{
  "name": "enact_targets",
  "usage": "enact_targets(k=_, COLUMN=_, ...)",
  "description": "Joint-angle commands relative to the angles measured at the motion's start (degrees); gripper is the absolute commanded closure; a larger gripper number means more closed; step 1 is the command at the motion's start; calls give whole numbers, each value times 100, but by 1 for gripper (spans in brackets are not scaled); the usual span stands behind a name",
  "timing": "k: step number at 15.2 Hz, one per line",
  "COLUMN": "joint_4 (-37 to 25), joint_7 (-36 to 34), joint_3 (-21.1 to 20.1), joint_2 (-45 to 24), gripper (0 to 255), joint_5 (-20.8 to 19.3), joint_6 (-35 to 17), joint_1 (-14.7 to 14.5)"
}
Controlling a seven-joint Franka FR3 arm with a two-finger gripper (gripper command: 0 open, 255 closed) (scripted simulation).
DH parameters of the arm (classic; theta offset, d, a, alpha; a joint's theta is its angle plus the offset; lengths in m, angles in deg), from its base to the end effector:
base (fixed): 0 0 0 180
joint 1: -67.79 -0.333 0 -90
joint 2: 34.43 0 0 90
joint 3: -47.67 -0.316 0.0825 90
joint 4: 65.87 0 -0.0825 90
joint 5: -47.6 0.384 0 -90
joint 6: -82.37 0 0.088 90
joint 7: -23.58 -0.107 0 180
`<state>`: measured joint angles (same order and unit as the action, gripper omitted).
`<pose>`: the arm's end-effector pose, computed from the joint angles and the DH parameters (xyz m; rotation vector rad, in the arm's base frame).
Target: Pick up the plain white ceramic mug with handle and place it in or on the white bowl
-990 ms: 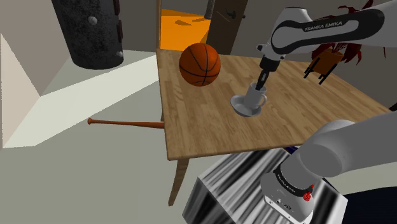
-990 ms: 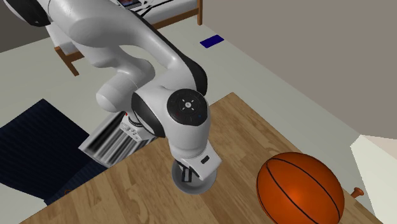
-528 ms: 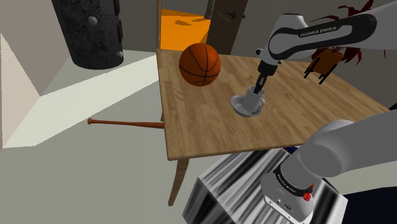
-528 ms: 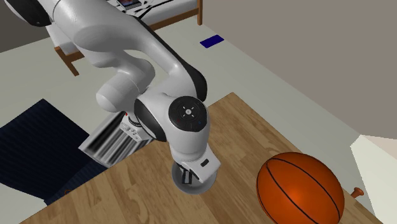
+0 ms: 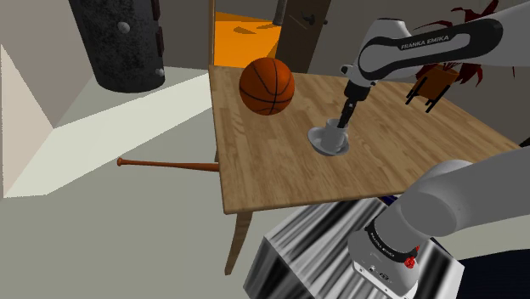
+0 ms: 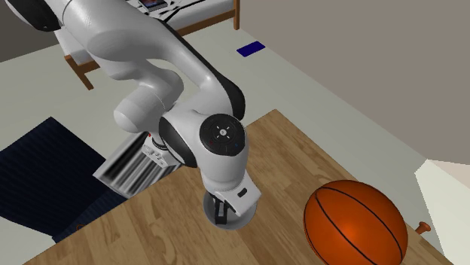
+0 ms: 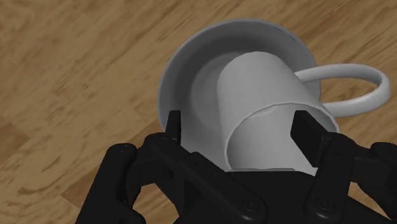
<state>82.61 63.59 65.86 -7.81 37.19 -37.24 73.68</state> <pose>0.3516 -0.1640 0.4004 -3.0614 -0.6335 0.0824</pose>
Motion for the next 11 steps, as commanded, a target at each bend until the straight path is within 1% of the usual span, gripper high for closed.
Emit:
enact_targets(k=1, joint_4=0, joint_7=0, joint_3=0, joint_2=0, gripper=0, joint_5=0, joint_6=0, joint_1=0)
enact_targets(k=2, joint_4=0, joint_7=0, joint_3=0, joint_2=0, gripper=0, joint_5=0, joint_6=0, joint_1=0)
enact_targets(k=6, joint_4=-559, joint_7=-4, joint_3=-114, joint_2=251, gripper=0, joint_5=60, joint_6=808, joint_1=-21)
enact_targets(k=11, joint_4=-559, joint_7=-4, joint_3=-114, joint_2=251, gripper=0, joint_5=60, joint_6=808, joint_1=-21)
